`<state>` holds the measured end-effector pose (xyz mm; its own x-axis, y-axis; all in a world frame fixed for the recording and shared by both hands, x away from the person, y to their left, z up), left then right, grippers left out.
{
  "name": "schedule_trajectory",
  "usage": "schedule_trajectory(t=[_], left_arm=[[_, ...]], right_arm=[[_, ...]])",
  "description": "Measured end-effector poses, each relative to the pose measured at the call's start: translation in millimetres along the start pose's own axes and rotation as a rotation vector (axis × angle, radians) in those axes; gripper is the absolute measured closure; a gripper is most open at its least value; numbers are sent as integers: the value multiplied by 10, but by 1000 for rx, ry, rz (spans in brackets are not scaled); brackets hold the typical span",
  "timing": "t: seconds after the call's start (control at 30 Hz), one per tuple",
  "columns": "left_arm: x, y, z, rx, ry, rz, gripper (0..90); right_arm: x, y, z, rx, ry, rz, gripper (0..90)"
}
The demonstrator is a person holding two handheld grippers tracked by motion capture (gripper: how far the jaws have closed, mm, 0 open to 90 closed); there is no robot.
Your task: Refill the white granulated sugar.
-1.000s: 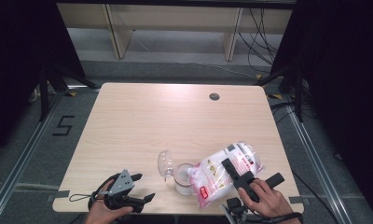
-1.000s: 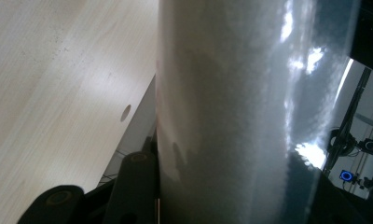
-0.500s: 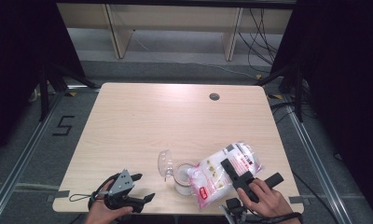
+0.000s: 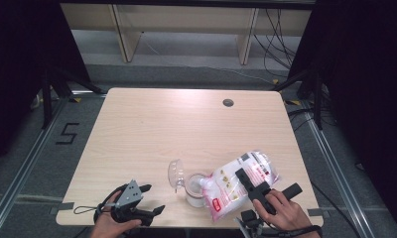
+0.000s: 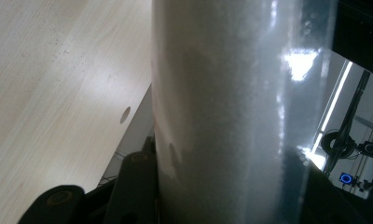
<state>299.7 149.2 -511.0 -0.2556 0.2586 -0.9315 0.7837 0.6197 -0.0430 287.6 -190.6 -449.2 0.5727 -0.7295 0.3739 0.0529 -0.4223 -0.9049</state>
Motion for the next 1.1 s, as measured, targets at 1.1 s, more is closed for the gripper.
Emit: schedule_trajectory(t=[1.1], left_arm=[[1, -1, 5, 1, -7, -1, 187]], right_arm=[[25, 5, -3, -3, 4, 8, 649]])
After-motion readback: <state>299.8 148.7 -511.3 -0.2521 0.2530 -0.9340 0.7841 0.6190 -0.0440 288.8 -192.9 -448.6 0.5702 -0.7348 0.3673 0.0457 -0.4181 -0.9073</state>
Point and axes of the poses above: each handheld gripper's, and its own axes: z roughly forward along the jaws, x roughly out of its underside, y roughly to its left, the point moved 3 cm from there along z, roughly forward along the jaws, and after that the axes turned 12 degrees about -y, right-handed, at the moved point
